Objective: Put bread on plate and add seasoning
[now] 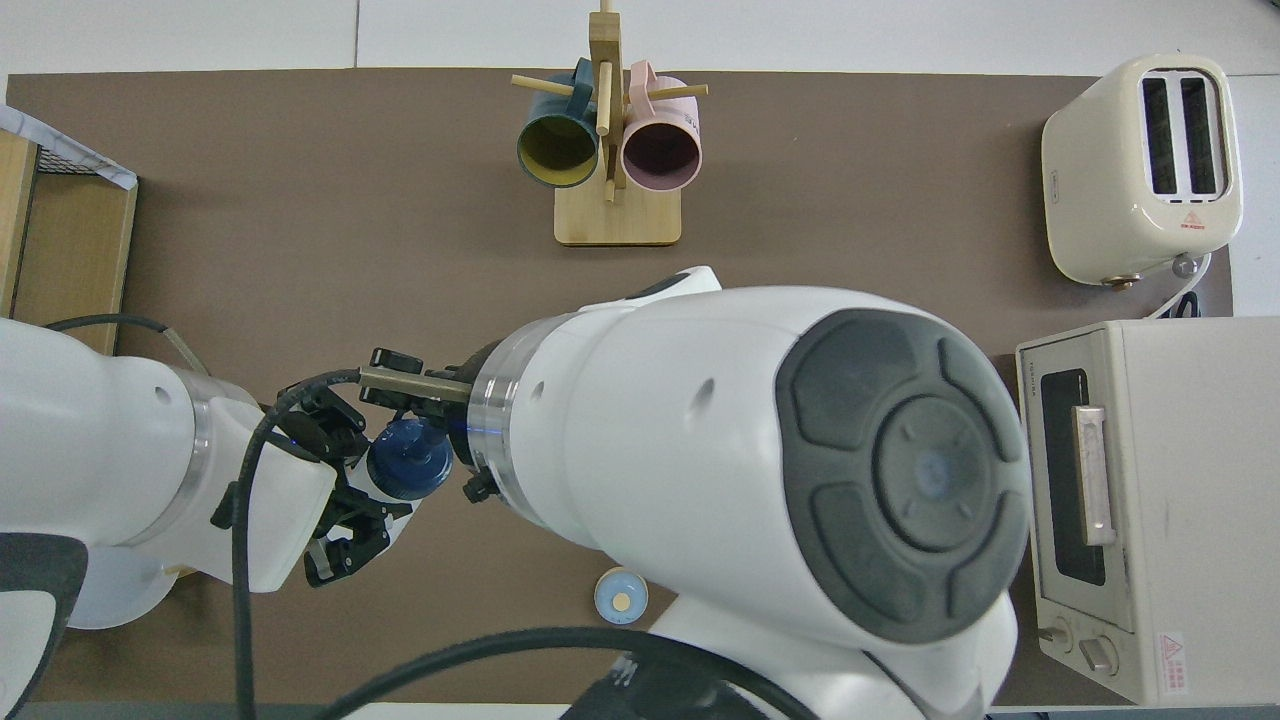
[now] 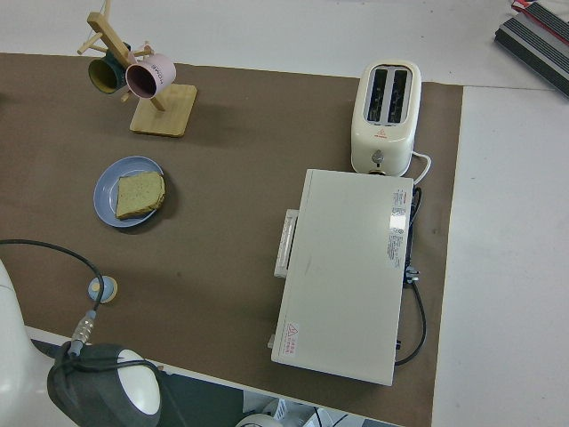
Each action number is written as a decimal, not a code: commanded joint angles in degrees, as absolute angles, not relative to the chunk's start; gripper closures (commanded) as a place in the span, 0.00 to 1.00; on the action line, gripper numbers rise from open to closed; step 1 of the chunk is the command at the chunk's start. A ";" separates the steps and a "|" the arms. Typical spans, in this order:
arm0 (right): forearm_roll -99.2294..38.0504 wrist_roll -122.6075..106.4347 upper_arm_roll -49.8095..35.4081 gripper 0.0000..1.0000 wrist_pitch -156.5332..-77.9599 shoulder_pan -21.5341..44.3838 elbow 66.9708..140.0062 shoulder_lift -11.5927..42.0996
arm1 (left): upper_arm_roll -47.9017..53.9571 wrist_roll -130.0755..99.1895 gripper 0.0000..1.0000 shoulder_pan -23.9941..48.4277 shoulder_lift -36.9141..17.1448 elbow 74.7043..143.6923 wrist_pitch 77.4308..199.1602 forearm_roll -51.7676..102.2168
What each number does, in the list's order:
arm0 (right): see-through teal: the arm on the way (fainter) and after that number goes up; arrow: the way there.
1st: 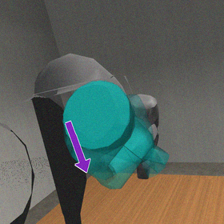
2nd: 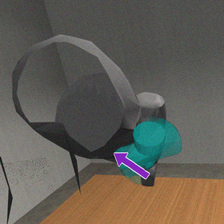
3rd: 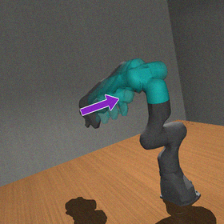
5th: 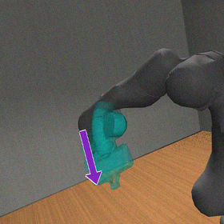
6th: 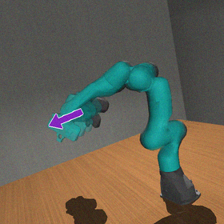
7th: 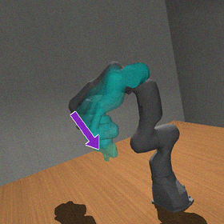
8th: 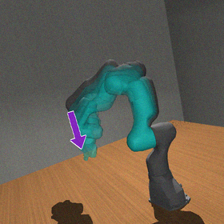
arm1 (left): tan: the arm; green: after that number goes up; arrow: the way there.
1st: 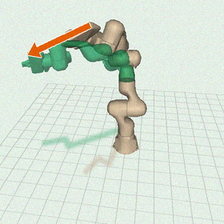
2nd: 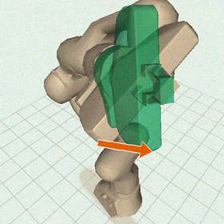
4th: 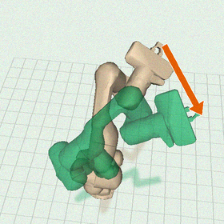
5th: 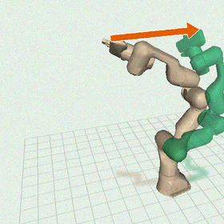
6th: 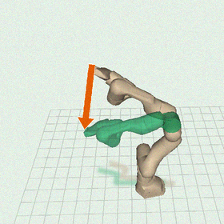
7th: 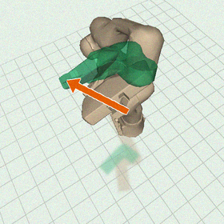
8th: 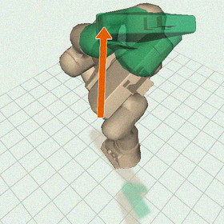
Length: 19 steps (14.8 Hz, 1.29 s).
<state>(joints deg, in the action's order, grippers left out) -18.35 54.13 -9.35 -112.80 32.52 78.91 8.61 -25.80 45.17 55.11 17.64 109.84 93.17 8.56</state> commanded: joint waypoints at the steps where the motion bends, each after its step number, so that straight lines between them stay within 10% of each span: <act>1: -18.54 53.26 -9.84 0.64 -112.06 32.08 79.54 7.91 | -26.02 46.23 0.75 54.93 18.72 110.30 92.55 9.67; 19: -18.46 53.35 -9.84 0.75 -111.45 32.43 79.45 7.73 | -26.02 46.14 0.77 54.93 18.81 110.48 92.81 10.11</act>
